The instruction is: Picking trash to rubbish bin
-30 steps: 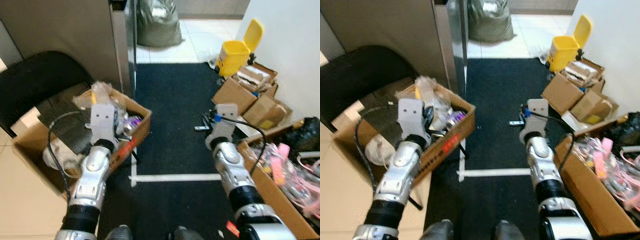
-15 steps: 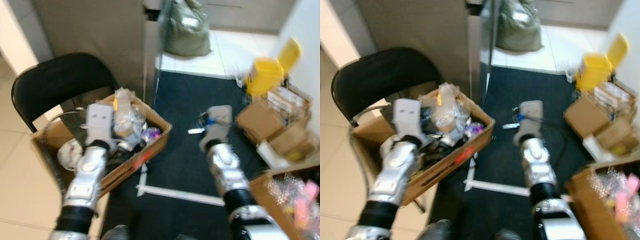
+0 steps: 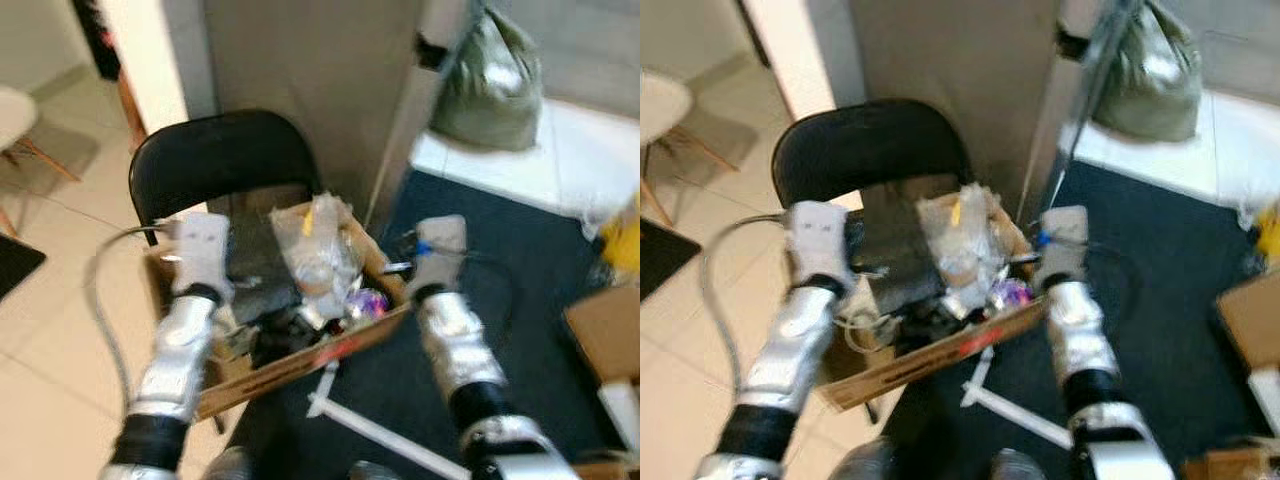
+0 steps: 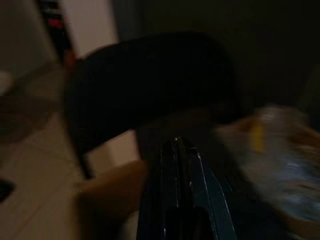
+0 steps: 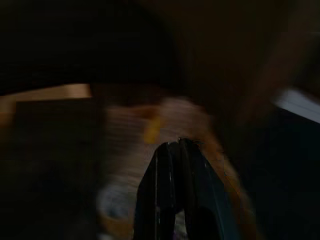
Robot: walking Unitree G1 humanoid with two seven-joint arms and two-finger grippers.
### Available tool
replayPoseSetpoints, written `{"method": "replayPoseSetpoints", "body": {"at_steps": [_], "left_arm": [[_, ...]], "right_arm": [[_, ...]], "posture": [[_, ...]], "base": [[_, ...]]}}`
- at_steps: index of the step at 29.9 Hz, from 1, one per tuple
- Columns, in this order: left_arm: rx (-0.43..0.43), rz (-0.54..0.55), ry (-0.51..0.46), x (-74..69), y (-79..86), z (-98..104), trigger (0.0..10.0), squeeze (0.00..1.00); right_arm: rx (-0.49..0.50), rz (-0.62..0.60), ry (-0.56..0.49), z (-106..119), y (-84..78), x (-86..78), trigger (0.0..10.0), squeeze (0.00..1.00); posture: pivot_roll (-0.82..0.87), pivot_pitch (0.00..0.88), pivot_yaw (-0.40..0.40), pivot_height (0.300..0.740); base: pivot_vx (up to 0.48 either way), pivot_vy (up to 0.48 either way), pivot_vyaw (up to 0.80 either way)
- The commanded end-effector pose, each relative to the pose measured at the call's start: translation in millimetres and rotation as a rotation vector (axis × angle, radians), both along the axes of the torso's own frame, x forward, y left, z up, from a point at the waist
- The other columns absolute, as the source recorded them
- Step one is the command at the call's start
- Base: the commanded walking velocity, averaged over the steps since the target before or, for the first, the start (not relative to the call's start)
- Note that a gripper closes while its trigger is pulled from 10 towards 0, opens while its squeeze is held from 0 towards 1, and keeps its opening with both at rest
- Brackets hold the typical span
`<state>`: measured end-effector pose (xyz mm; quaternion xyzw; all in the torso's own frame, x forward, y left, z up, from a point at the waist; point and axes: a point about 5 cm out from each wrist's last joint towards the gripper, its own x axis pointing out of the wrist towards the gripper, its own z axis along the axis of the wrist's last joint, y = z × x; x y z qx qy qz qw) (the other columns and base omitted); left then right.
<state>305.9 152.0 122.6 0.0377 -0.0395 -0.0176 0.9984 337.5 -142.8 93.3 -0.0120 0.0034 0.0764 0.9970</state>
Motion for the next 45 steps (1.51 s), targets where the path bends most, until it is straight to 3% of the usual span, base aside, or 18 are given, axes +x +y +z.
{"method": "replayPoseSetpoints", "body": {"at_steps": [1,10,16,19,22,23,25,28,35,36,38,39,45], "left_arm": [[0.004,-0.002,0.018,-1.7,-1.4,-4.4,10.0,0.00],[0.006,0.006,0.019,-1.2,-1.4,-4.4,10.0,0.00],[0.057,0.002,0.066,-1.3,-1.2,-13.1,10.0,0.00],[0.131,-0.049,0.121,-1.8,-4.6,-21.6,10.0,0.00],[0.205,-0.208,0.185,-4.1,-13.5,-29.2,10.0,0.00],[0.205,-0.208,0.185,-4.1,-13.5,-29.2,10.0,0.00],[0.326,-0.361,0.241,-10.7,-20.1,-38.3,10.0,0.00],[0.384,-0.442,0.280,-15.9,-22.1,-44.5,10.0,0.00],[0.342,-0.438,0.245,-13.1,-24.8,-37.2,10.0,0.00],[0.343,-0.443,0.247,-13.0,-25.0,-36.7,10.0,0.00],[0.343,-0.447,0.248,-13.0,-25.1,-36.4,10.0,0.00],[0.342,-0.445,0.247,-13.1,-25.0,-36.1,10.0,0.00],[0.339,-0.447,0.250,-13.4,-24.7,-35.3,10.0,0.00]], "right_arm": [[-0.019,-0.021,0.015,-3.5,-8.9,-1.0,10.0,0.00],[-0.021,0.002,0.017,-4.5,-4.6,-1.3,10.0,0.00],[0.006,-0.003,0.039,-6.4,-4.8,-0.5,10.0,0.00],[0.002,0.006,0.034,-5.6,-3.9,0.2,10.0,0.00],[0.012,0.013,0.041,-6.2,-3.3,1.2,10.0,0.00],[0.012,0.013,0.041,-6.2,-3.3,1.2,10.0,0.00],[0.037,0.033,0.091,-11.6,-2.2,1.6,10.0,0.00],[0.039,0.095,0.140,-18.0,1.5,0.2,10.0,0.00],[0.032,0.204,0.162,-19.3,10.2,-0.4,10.0,0.00],[0.041,0.224,0.157,-18.4,12.2,-0.4,10.0,0.18],[0.051,0.243,0.152,-17.5,14.0,-0.3,10.0,0.18],[0.086,0.245,0.140,-15.0,14.3,0.2,10.0,1.00],[0.137,0.212,0.105,-8.8,12.0,3.1,10.0,0.97]], "posture": [[0.03,0.068,-0.045,0.740],[0.03,0.067,-0.050,0.740],[0.03,0.066,-0.052,0.740],[0.03,0.067,-0.053,0.740],[0.03,0.064,-0.054,0.740],[0.03,0.064,-0.054,0.740],[0.03,0.064,-0.054,0.740],[0.03,0.064,-0.054,0.740],[0.03,0.061,-0.052,0.740],[0.03,0.063,-0.052,0.740],[0.03,0.063,-0.052,0.740],[0.03,0.063,-0.052,0.740],[0.03,0.065,-0.050,0.740]], "base": [[0.259,0.000,0.62],[0.200,0.000,0.47],[0.000,0.000,0.00],[0.000,0.000,0.00],[0.000,0.000,0.00],[0.000,0.000,0.00],[0.000,0.000,0.00],[0.000,0.000,0.00],[0.000,0.000,0.00],[0.000,0.000,0.00],[0.000,0.000,0.00],[0.000,0.000,0.00],[0.000,0.000,0.00]]}}
